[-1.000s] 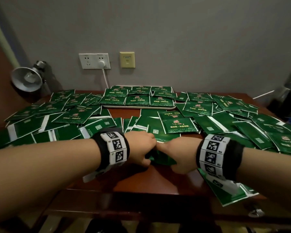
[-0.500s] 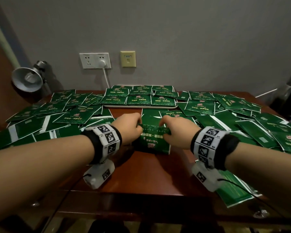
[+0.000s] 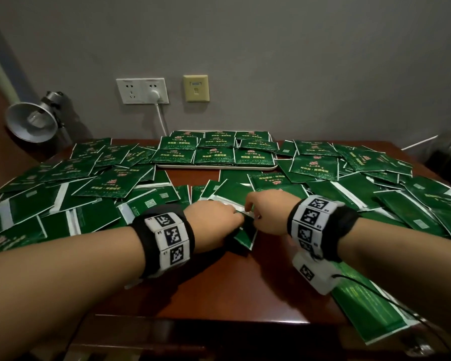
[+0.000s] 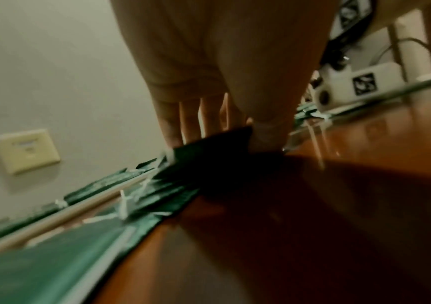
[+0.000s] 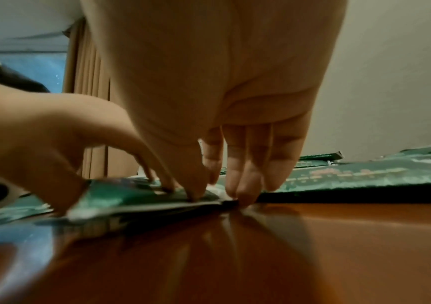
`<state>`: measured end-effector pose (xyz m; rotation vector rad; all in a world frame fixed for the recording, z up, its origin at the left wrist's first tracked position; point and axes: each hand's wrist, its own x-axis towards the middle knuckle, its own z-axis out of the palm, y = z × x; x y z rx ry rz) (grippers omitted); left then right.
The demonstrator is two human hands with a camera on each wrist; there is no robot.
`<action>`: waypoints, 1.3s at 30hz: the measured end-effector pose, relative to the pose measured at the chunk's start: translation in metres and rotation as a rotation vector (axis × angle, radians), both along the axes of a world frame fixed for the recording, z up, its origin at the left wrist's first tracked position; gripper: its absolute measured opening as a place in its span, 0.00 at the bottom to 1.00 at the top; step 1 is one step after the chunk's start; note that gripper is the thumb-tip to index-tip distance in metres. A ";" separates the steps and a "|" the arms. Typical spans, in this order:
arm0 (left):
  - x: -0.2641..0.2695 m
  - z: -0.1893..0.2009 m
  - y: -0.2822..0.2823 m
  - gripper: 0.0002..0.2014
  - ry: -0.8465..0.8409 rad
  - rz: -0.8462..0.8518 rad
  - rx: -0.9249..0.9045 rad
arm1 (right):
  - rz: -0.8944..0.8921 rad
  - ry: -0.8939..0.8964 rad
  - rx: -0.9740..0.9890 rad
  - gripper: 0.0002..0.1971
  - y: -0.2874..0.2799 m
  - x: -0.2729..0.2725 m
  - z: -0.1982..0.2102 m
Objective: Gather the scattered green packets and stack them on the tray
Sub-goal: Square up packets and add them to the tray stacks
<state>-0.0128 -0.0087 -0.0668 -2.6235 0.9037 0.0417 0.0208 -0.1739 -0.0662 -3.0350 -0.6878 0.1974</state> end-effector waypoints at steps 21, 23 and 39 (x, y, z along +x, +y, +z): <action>0.009 0.021 0.098 0.25 0.025 0.328 -0.336 | 0.096 0.060 -0.138 0.12 0.041 -0.020 0.032; 0.012 0.027 0.106 0.27 0.032 0.341 -0.415 | 0.125 0.149 -0.101 0.12 0.035 -0.016 0.036; 0.011 0.010 0.091 0.44 0.120 0.863 -0.321 | -0.116 0.209 -0.250 0.18 0.035 -0.028 0.025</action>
